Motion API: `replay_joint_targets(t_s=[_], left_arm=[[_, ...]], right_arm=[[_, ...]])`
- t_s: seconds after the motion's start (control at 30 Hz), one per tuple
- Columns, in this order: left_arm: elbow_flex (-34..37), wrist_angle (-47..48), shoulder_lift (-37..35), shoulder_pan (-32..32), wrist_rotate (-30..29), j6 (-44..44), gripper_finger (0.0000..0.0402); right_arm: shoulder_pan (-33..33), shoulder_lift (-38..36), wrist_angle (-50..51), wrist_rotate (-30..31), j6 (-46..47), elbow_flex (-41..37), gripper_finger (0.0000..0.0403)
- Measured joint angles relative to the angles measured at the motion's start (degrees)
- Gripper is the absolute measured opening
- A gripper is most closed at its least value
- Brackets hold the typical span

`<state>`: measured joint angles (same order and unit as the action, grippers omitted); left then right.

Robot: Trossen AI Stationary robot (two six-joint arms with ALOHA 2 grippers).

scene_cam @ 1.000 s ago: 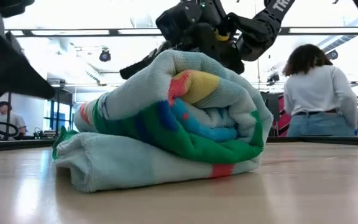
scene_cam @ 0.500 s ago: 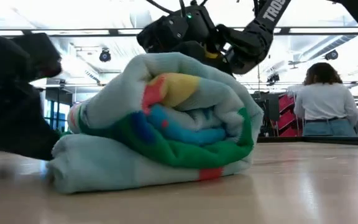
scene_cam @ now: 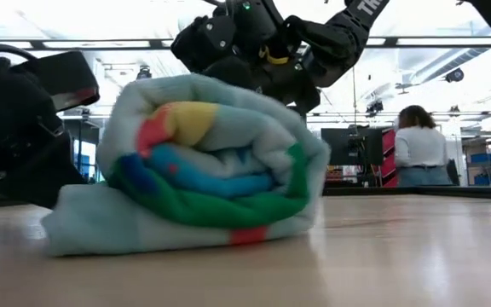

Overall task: Roll towel
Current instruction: Roll the multi-color dinosaur print towel

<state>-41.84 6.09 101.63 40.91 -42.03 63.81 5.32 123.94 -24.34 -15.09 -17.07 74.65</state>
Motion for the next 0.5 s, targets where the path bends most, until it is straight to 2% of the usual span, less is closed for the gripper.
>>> replay_joint_targets(t_s=[0.17, 0.27, 0.37, 0.5], left_arm=[[4.7, -0.6, -5.6, -1.9, 0.4, -2.2, 0.0000], [8.6, -5.6, -7.7, -4.1, -0.1, -5.6, 0.0000], [12.5, -12.4, -8.5, -7.7, 2.1, -9.3, 0.0000], [16.0, -19.4, -8.8, -11.5, 4.4, -13.1, 0.0000]], right_arm=[[-0.2, -0.1, 0.7, 7.1, 1.5, 0.0, 0.0000], [-0.6, -0.1, 1.0, 11.5, 4.0, 0.0, 0.0000], [-0.9, -0.2, 1.2, 17.1, 6.1, 0.0, 0.0000], [-1.2, -0.6, 1.7, 19.1, 7.3, 0.0, 0.0000]])
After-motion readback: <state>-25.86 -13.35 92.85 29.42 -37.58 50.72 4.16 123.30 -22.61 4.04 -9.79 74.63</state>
